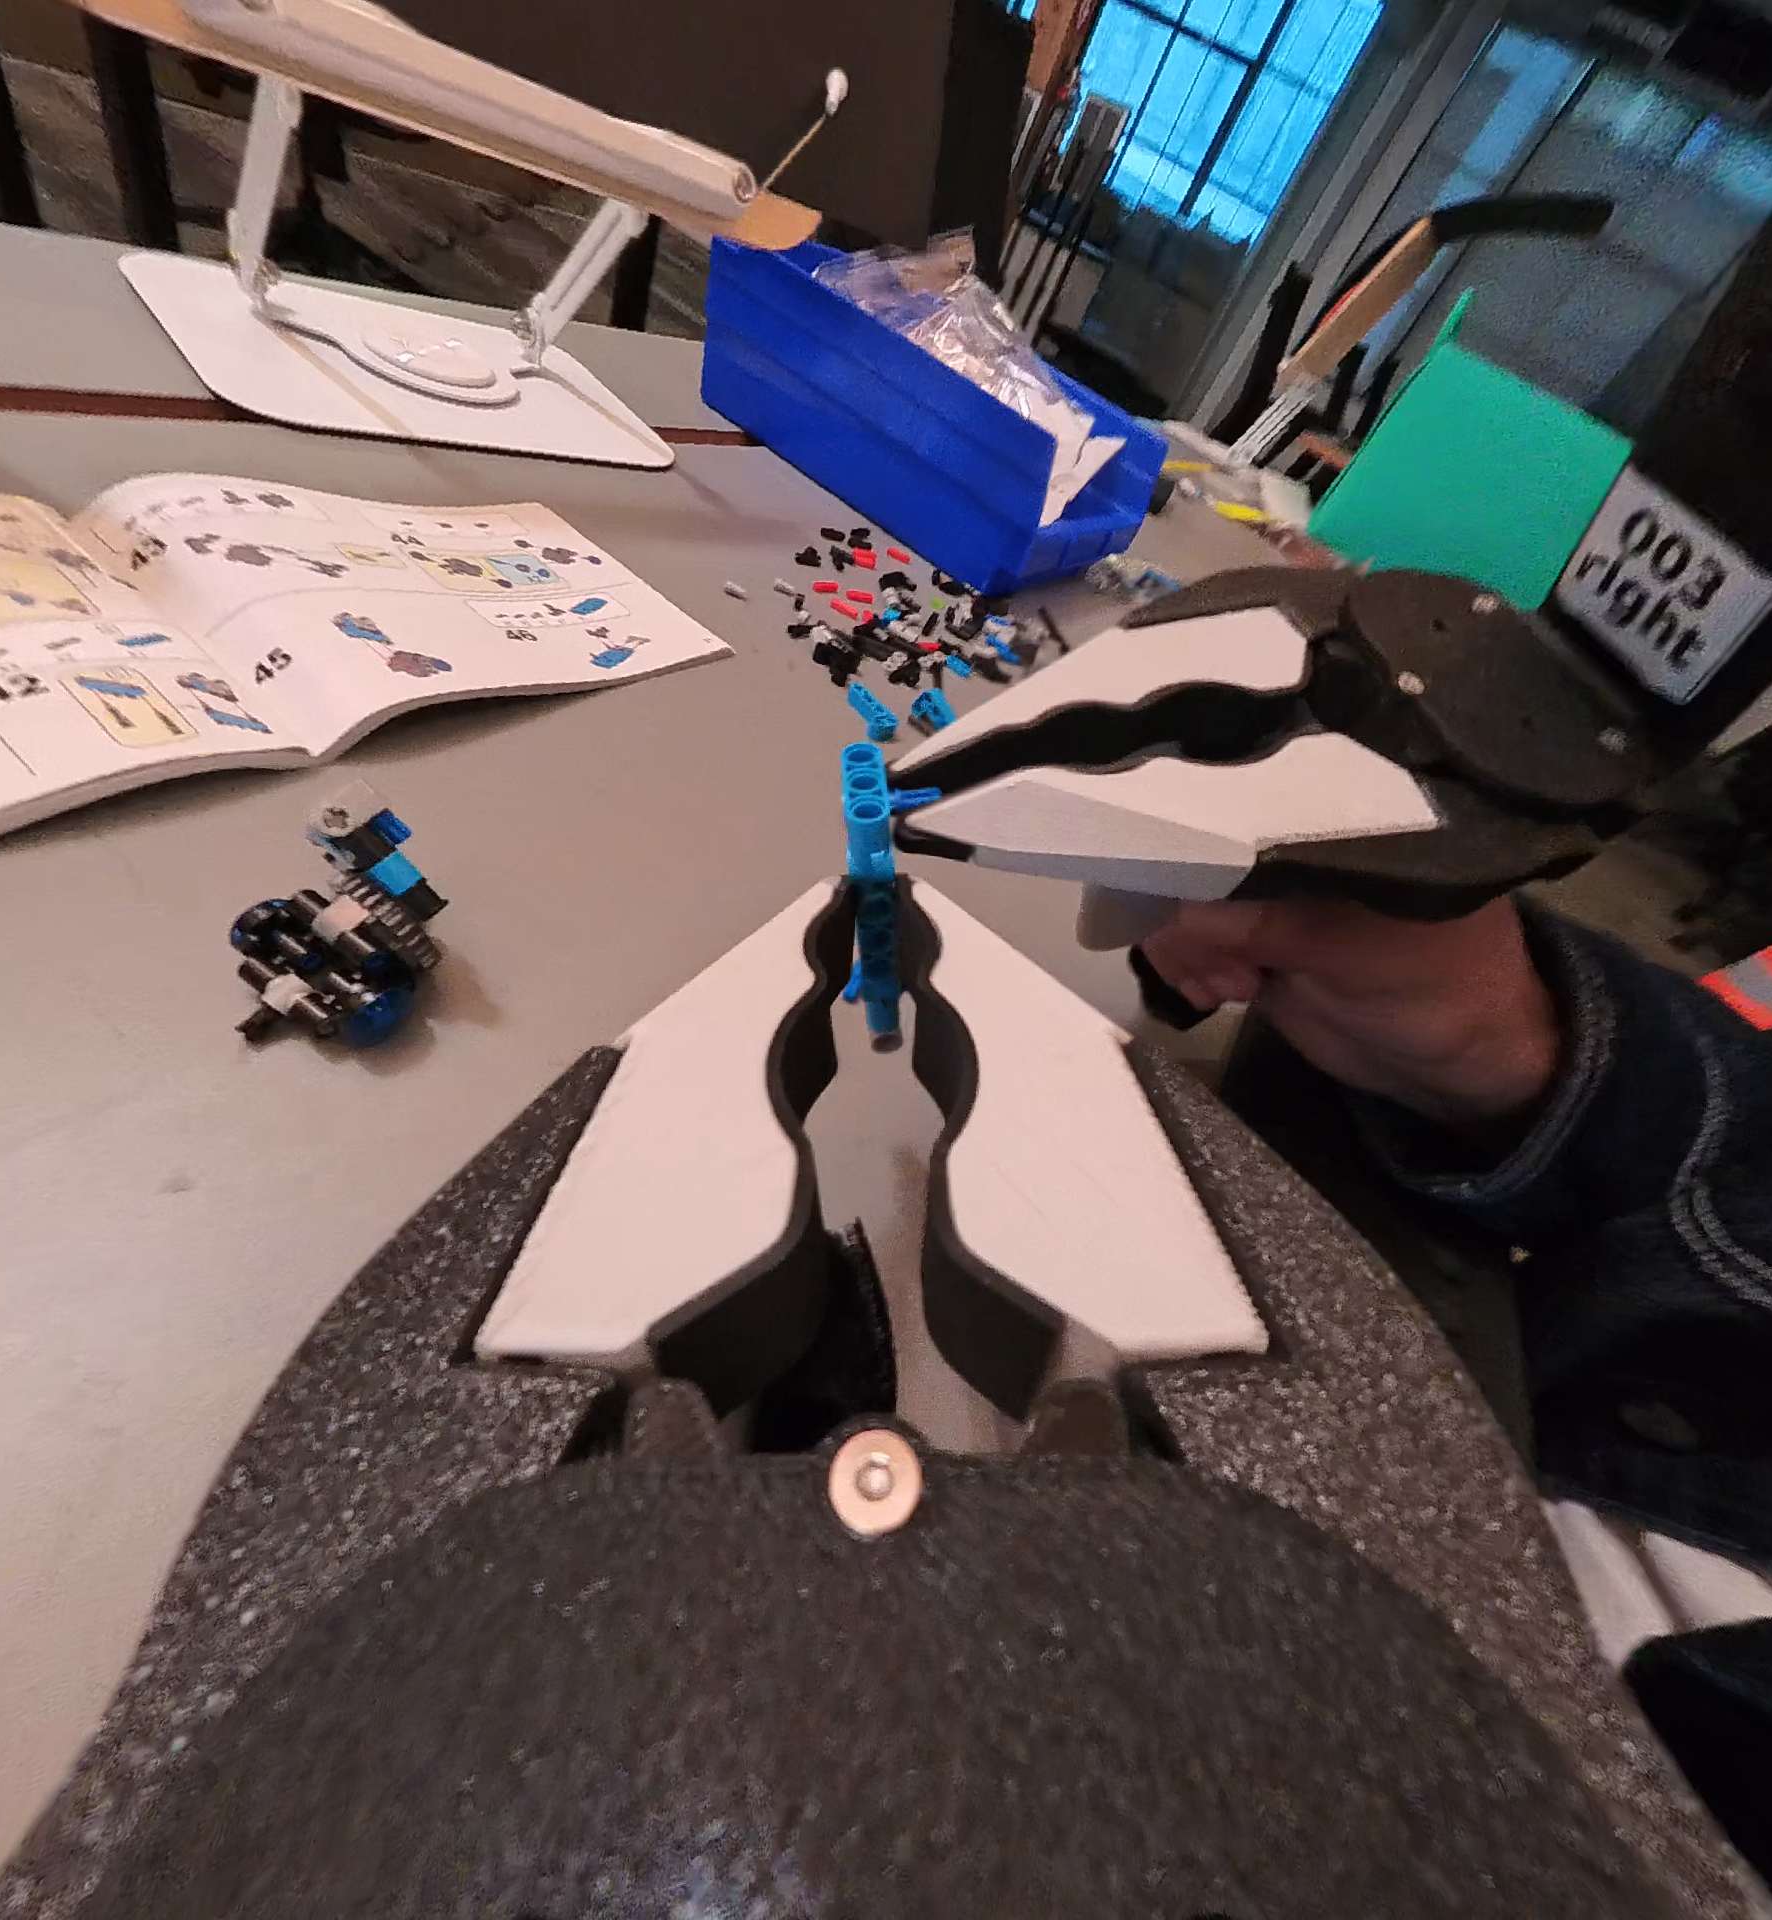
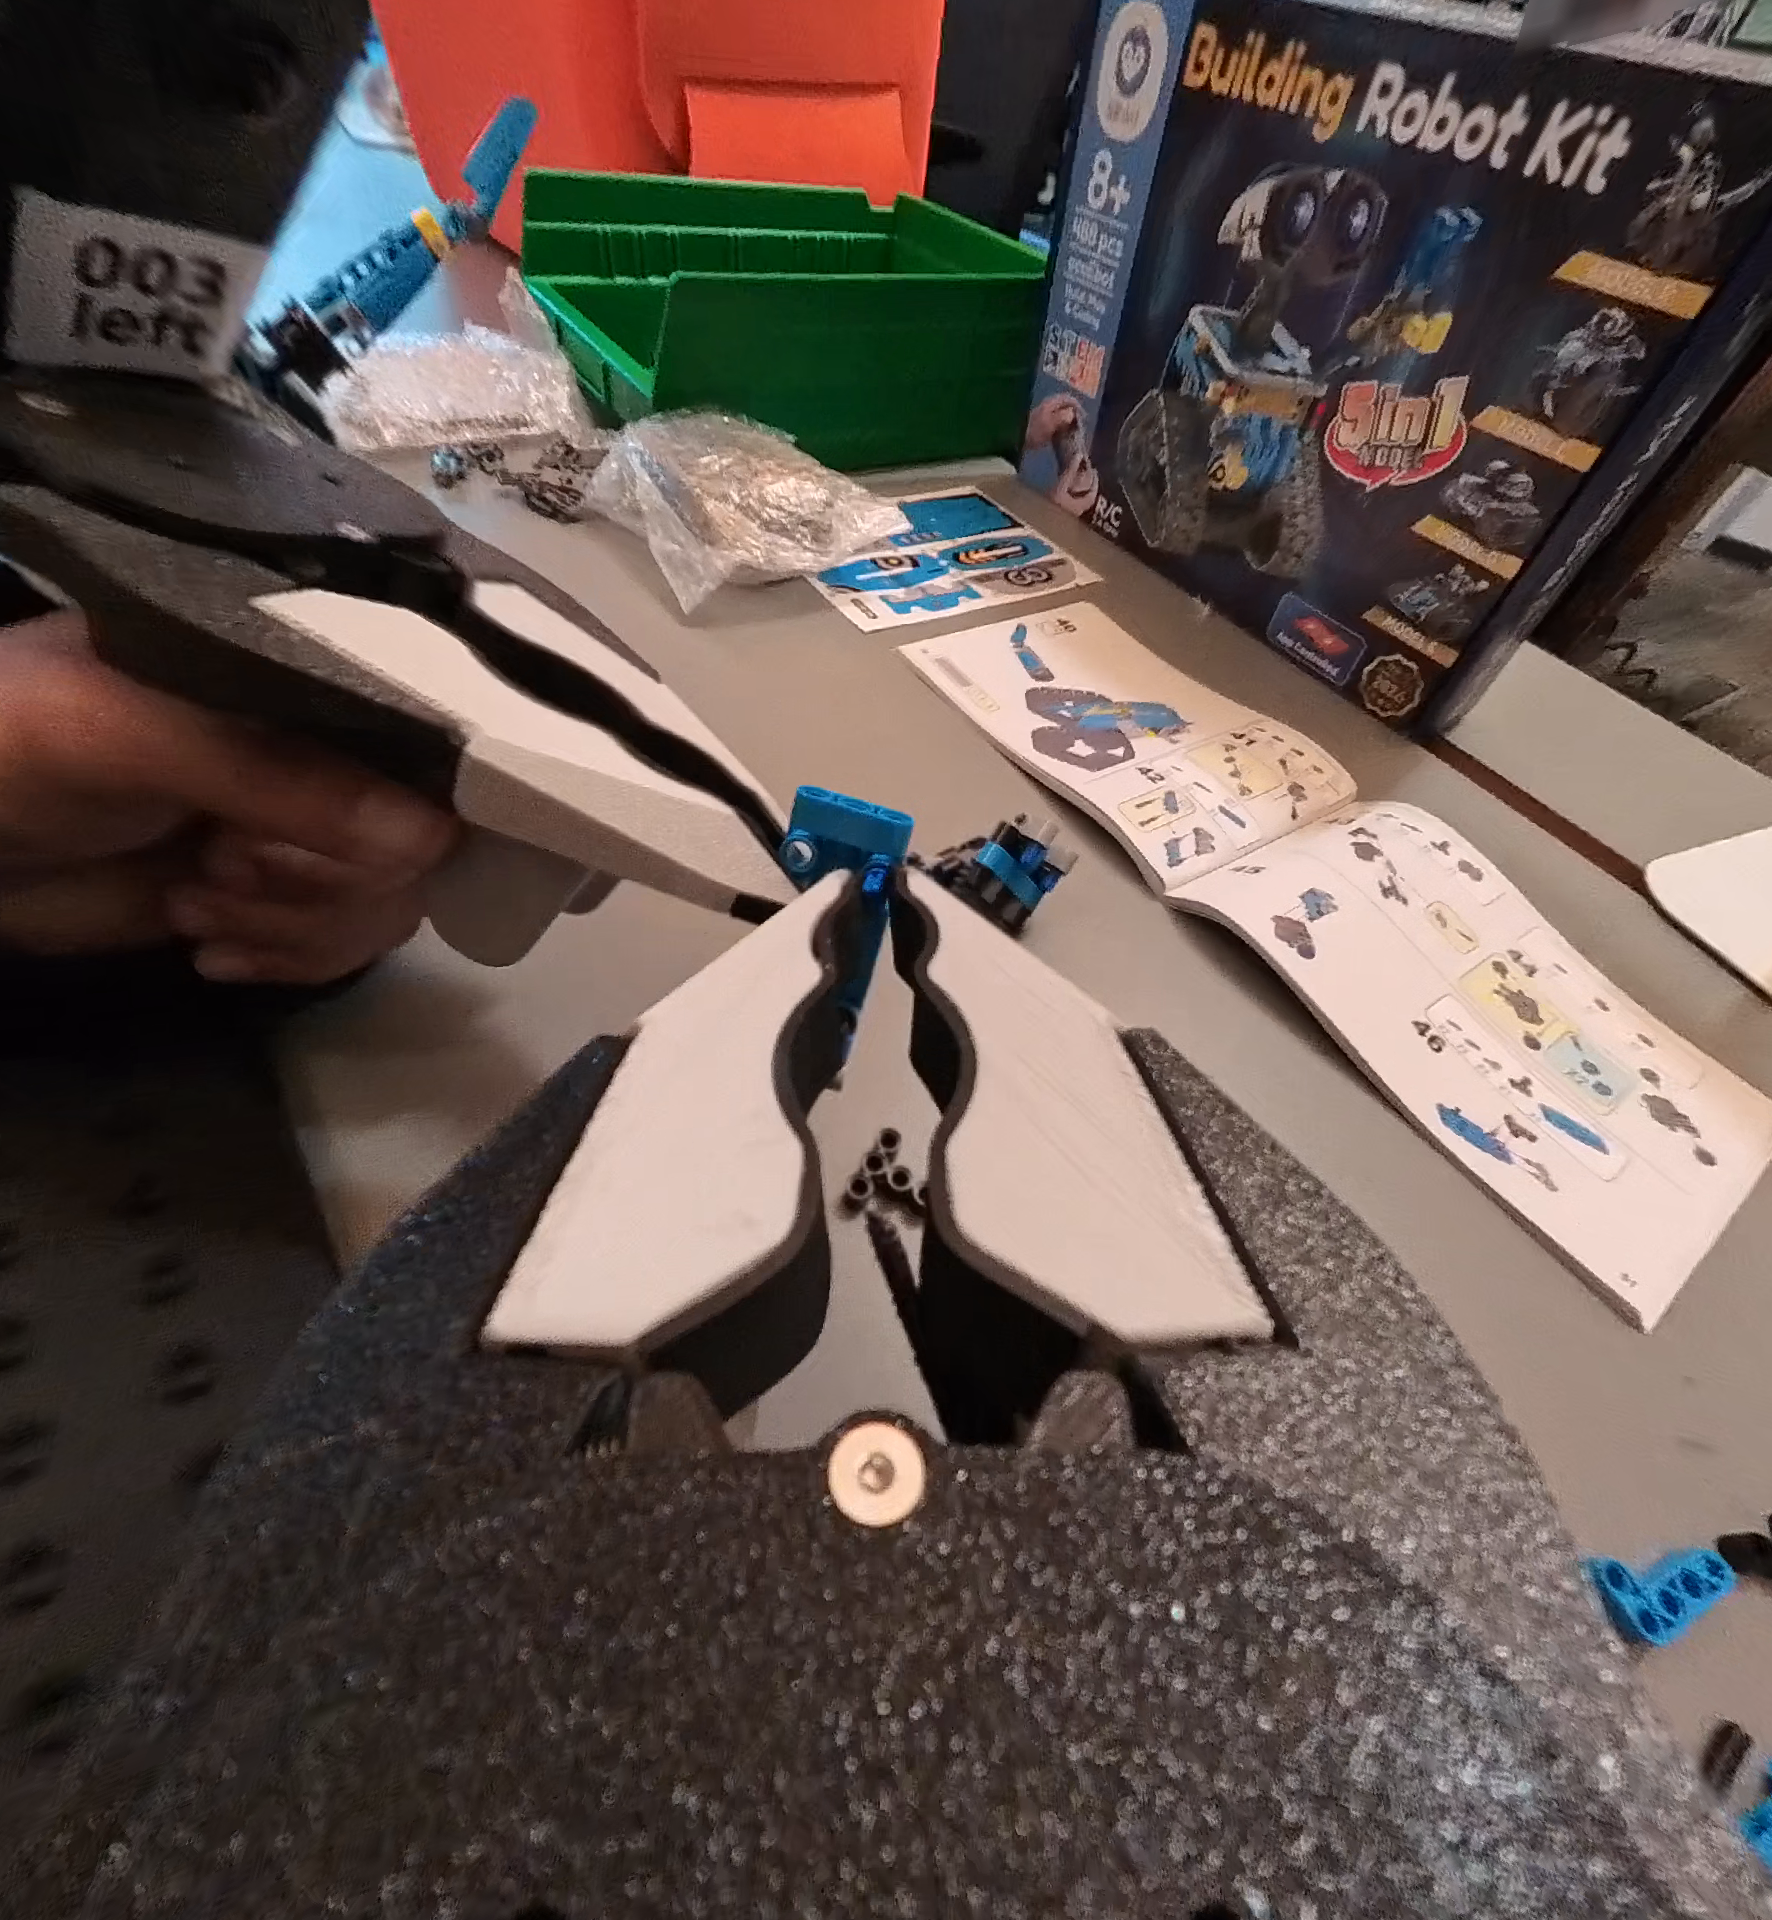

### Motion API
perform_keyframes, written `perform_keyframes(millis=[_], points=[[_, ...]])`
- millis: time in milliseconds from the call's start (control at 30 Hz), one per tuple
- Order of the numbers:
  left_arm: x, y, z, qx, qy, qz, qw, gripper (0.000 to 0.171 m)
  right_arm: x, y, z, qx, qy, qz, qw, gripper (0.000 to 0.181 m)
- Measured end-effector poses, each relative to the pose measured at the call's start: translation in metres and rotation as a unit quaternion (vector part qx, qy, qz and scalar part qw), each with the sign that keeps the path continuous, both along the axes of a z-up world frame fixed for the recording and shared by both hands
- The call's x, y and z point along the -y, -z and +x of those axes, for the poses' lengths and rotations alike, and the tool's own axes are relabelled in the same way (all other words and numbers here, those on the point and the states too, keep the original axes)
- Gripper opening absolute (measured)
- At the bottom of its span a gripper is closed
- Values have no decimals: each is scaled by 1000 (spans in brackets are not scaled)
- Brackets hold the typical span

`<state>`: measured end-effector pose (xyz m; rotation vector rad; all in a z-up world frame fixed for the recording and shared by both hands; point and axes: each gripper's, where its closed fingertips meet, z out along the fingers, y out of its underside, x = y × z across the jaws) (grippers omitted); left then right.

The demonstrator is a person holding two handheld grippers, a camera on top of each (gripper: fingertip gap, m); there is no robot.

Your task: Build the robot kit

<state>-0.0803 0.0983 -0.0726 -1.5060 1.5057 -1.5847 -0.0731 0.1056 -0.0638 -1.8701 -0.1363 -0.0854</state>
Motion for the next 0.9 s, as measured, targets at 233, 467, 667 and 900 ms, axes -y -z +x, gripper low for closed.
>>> perform_keyframes(millis=[233, 467, 667, 900], points=[[0, -16, -6, 31, 40, -96, 994, 7, 11, -23, -18, -233, -126, 53, 963, 31], [29, -47, -24, 107, 128, -107, 980, 7, 27, -53, -38, -442, -266, 82, 853, 29], [33, -44, -23, 98, 136, -111, 980, 7, 26, -46, -35, -390, -244, 71, 885, 15], [28, -48, -19, 99, 124, -155, 975, 10, 24, -53, -25, -465, -240, 107, 846, 15]])
